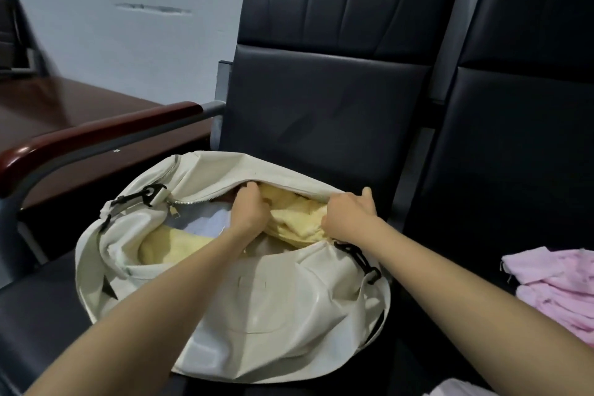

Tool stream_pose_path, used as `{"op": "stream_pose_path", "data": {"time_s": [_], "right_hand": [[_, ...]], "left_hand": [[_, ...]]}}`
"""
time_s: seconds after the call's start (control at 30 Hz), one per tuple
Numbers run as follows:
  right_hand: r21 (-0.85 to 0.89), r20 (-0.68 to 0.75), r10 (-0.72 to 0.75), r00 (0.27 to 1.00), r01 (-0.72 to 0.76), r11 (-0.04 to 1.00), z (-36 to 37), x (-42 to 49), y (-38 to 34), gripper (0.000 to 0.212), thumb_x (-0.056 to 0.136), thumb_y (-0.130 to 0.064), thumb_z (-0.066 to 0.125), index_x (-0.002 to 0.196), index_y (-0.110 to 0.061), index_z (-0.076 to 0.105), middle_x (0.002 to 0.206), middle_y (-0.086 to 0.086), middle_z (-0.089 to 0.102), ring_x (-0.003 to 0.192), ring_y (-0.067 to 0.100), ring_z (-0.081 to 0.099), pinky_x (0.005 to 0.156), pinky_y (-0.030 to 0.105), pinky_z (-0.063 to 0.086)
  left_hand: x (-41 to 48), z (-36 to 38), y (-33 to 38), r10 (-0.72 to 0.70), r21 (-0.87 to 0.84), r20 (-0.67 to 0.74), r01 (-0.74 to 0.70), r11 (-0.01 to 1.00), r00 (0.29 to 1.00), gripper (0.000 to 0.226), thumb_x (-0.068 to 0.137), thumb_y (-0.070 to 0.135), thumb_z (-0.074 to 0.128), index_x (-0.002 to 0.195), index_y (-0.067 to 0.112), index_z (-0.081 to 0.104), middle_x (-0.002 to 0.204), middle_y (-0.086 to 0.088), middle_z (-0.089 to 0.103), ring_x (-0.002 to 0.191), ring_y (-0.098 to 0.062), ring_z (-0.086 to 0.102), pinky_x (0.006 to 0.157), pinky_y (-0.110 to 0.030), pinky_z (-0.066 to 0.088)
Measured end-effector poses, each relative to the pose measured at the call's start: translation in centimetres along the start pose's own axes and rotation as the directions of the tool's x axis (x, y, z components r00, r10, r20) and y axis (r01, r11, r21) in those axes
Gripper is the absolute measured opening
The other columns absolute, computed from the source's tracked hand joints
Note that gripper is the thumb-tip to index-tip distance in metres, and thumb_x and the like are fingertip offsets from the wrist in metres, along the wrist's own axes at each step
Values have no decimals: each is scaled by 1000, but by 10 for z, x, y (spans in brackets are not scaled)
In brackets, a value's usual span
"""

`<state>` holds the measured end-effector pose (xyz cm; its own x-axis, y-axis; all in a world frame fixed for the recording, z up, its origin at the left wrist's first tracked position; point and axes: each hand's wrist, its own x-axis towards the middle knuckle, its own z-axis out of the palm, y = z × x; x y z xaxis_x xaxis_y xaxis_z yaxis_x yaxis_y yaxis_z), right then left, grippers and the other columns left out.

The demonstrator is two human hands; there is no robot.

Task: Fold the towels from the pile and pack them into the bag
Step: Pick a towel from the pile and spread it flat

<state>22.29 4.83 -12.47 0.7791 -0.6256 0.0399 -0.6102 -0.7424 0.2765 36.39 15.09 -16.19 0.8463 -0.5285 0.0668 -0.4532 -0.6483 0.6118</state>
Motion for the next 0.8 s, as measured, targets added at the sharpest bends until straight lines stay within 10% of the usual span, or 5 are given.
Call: {"op": "stream_pose_path", "data": {"time_s": [0.3,0.43,0.67,0.8], "right_hand": [[56,-148,-67,987,76,996,24,-14,9,41,90,-8,45,131,-8,40,117,8,61,119,24,46,94,41,32],[259,-138,-83,987,117,959,28,-23,19,29,96,-15,40,125,-11,45,122,15,51,102,35,55,74,34,35],[365,-181,-95,979,156,918,40,-23,22,17,95,-15,38,103,-11,52,111,10,53,101,30,54,76,40,49],[313,-260,-221,940,299,901,42,-32,20,28,93,-16,41,109,-12,63,121,6,56,121,23,45,101,37,39]], "left_hand": [[-29,13,13,310,670,201,-362,648,929,38,96,26,45,127,4,47,130,-17,45,119,-34,42,101,-39,33],[-36,16,18,510,391,391,-640,662,766,48,89,34,59,134,22,48,121,-8,48,112,-28,53,88,-36,44],[-43,39,38,317,46,102,-323,945,943,8,88,20,55,84,13,55,98,-11,68,96,-32,61,72,-33,41],[-50,24,34,333,-121,302,-310,943,893,19,91,10,52,103,10,68,103,-8,70,93,-23,60,71,-25,37]]}}
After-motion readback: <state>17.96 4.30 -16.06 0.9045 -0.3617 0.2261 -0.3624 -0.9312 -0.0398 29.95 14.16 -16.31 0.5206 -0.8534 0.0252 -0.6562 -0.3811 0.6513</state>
